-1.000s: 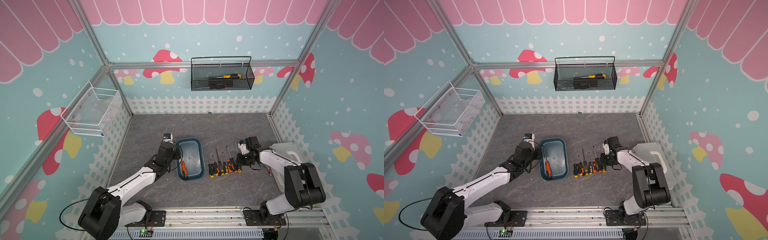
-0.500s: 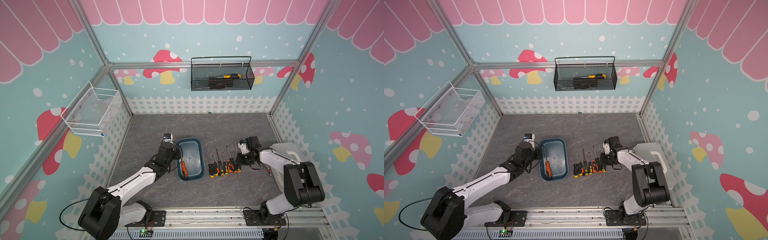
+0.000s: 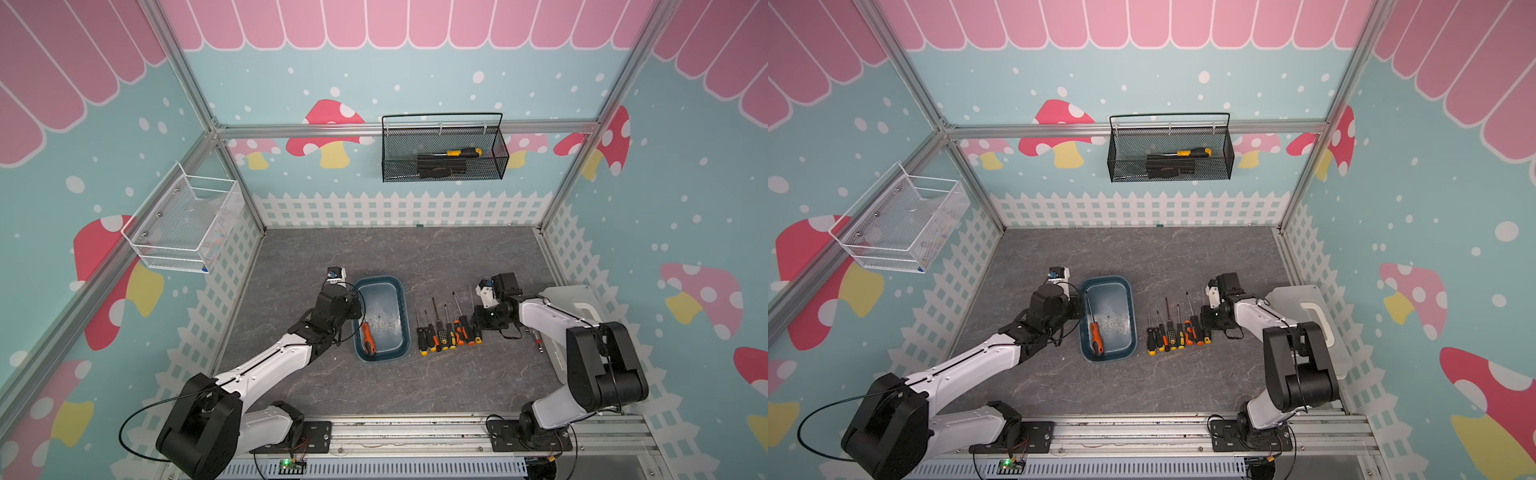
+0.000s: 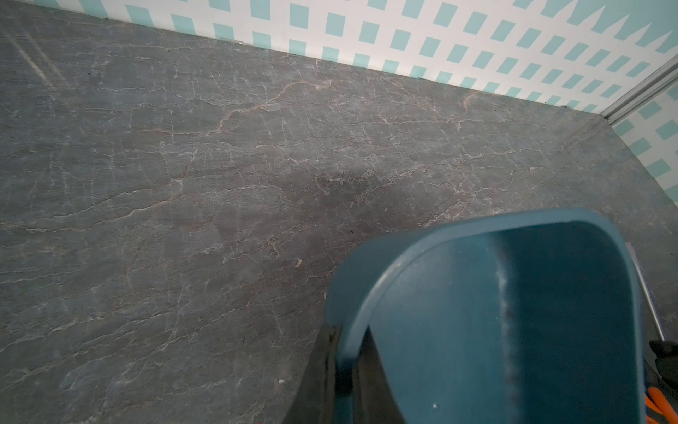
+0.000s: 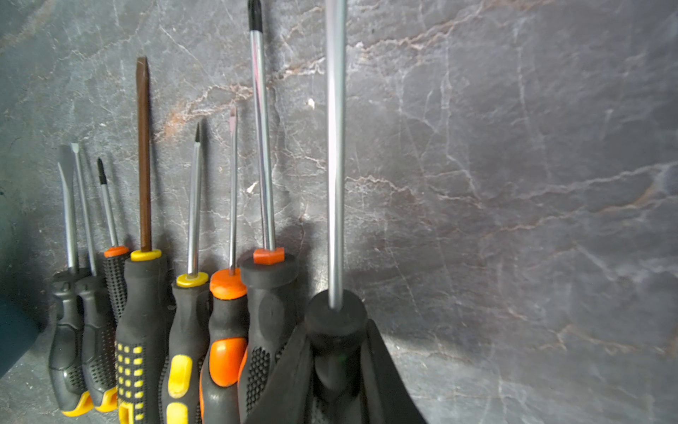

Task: Take out the screwdriver from the storage box
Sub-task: Place the screwdriver at the center of the board.

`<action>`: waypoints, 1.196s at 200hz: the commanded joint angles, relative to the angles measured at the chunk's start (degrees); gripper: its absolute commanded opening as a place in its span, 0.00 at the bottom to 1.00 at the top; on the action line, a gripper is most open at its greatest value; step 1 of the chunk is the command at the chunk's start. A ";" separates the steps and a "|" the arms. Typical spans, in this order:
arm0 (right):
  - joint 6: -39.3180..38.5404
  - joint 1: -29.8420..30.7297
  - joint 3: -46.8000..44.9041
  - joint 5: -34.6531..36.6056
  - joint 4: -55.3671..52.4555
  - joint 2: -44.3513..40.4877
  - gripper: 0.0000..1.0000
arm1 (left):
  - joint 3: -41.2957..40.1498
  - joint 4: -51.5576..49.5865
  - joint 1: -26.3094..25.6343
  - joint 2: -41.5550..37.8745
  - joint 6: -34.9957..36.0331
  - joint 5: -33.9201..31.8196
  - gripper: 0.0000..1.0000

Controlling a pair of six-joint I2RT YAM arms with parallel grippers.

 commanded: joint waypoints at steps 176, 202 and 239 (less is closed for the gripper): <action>4.07 -0.32 1.60 -2.42 -2.58 -11.15 0.26 | 0.58 1.18 0.35 -0.52 0.25 0.74 0.00; 5.47 0.22 3.19 -3.13 -5.15 -16.33 0.27 | 0.77 1.20 0.27 -0.22 0.19 0.84 0.00; 8.25 7.96 5.76 0.32 -8.49 -22.06 0.27 | 0.96 1.26 0.09 0.35 0.01 0.92 0.00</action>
